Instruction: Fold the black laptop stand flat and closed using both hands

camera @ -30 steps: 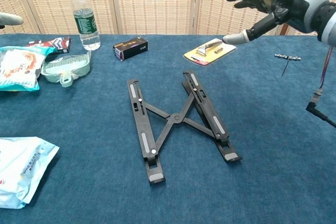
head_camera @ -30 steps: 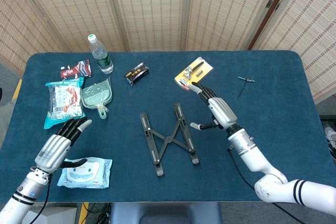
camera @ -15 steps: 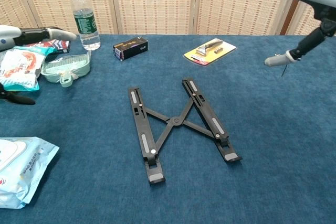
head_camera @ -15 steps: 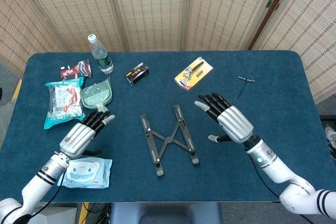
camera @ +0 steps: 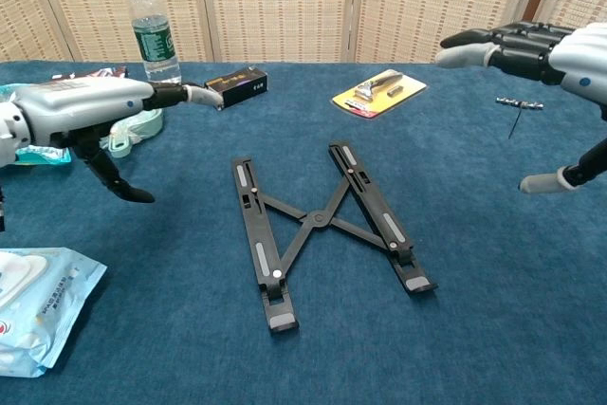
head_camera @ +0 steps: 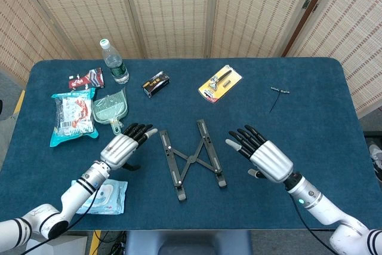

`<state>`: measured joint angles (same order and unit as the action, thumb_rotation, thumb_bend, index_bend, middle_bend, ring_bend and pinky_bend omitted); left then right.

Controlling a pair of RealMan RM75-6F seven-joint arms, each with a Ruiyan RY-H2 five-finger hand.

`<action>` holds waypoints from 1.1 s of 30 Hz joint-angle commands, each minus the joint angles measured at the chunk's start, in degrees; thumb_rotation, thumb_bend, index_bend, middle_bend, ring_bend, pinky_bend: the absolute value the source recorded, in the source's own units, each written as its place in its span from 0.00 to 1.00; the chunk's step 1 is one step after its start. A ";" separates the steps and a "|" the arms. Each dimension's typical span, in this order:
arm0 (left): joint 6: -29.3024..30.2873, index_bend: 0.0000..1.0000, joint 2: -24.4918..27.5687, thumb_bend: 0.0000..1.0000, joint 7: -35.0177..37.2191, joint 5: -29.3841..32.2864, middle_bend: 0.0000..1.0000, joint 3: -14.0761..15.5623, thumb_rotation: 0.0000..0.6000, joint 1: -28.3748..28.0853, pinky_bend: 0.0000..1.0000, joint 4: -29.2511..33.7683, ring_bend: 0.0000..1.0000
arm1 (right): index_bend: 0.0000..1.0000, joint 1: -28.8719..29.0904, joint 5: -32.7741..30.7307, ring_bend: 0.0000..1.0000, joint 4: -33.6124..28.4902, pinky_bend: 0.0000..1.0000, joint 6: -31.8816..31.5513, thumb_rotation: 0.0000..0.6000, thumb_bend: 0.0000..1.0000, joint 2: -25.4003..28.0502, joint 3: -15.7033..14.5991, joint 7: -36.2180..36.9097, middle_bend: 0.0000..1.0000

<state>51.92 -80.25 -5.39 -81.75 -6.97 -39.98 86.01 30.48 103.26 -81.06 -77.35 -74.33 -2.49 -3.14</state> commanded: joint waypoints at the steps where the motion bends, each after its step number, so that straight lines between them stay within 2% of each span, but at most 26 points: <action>1: -1.61 0.00 -2.71 0.13 -0.70 1.70 0.00 -0.97 1.00 -1.75 0.00 -2.49 0.00 | 0.00 -0.64 0.49 0.00 3.20 0.00 0.42 1.00 0.00 -2.69 -0.25 -2.88 0.00; 12: -4.57 0.00 -8.71 0.13 -1.45 6.01 0.00 -1.78 1.00 -4.67 0.00 -9.49 0.00 | 0.00 -0.61 -0.10 0.00 7.96 0.00 4.10 1.00 0.00 -8.71 -0.85 -7.11 0.00; 21: -5.30 0.00 -11.39 0.13 0.38 7.59 0.00 -2.18 1.00 -5.72 0.00 -11.43 0.00 | 0.00 -0.52 -2.03 0.00 11.74 0.00 6.84 1.00 0.00 -12.34 -0.64 -8.01 0.00; 33: -6.76 0.00 -14.28 0.13 1.31 8.99 0.00 -2.39 1.00 -7.41 0.00 -14.43 0.00 | 0.00 0.48 -2.25 0.00 17.46 0.00 7.49 1.00 0.00 -17.76 0.04 -9.25 0.00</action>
<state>45.21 -94.49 -4.13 -72.81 -9.38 -47.35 71.61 30.82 101.07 -64.30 -70.02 -91.40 -2.48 -12.31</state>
